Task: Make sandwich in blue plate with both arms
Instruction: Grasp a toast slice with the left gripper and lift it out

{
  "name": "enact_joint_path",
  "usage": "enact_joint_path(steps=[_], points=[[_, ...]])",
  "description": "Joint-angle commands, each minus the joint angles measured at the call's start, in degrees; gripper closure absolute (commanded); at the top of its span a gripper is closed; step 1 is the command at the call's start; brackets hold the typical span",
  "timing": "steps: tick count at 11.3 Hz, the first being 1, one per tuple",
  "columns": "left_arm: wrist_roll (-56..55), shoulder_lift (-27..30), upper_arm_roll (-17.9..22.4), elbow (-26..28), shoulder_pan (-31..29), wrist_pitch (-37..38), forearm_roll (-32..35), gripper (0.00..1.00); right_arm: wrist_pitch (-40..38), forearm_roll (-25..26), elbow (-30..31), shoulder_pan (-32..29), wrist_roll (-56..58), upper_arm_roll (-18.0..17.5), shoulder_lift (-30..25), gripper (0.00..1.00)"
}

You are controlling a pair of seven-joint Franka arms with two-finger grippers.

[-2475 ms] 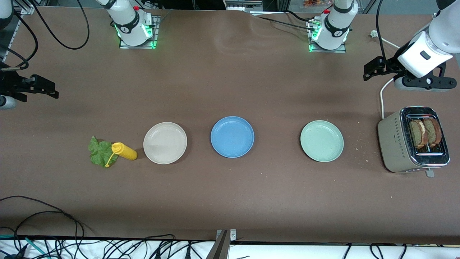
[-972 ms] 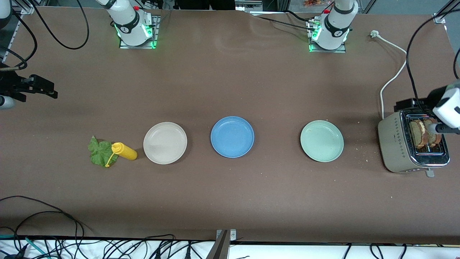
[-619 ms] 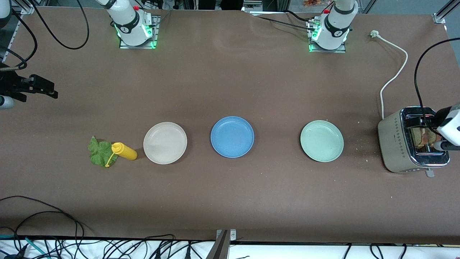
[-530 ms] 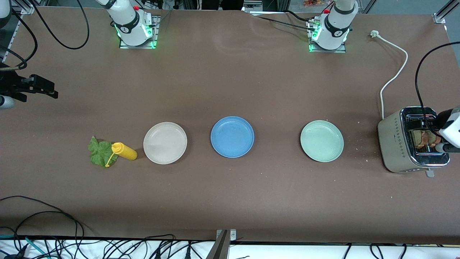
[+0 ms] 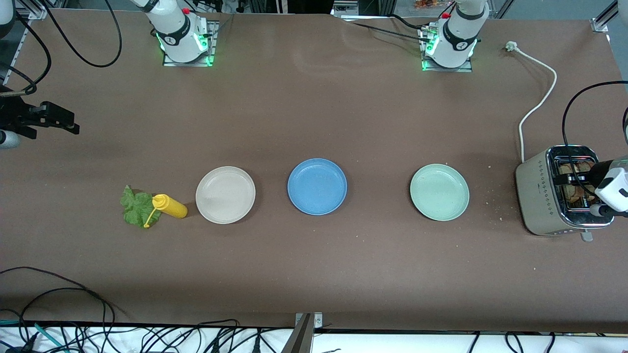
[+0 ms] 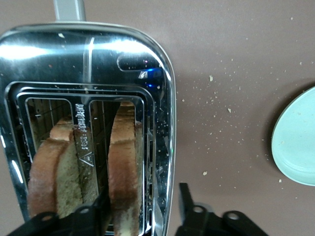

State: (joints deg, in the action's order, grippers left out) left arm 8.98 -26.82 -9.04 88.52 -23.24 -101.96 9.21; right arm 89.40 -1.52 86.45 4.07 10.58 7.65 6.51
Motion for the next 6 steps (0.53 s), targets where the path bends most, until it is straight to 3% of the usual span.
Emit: enact_joint_path(steps=[1,6], points=[[0.9,0.4,-0.5,-0.1,-0.8,2.0,1.2,1.00,-0.4,-0.9,-1.0,-0.2,0.1,0.1,0.2,0.00],[0.5,1.8,-1.2,-2.1,-0.1,6.1,1.6,1.00,-0.4,-0.9,-1.0,-0.2,0.1,0.1,0.3,0.00]])
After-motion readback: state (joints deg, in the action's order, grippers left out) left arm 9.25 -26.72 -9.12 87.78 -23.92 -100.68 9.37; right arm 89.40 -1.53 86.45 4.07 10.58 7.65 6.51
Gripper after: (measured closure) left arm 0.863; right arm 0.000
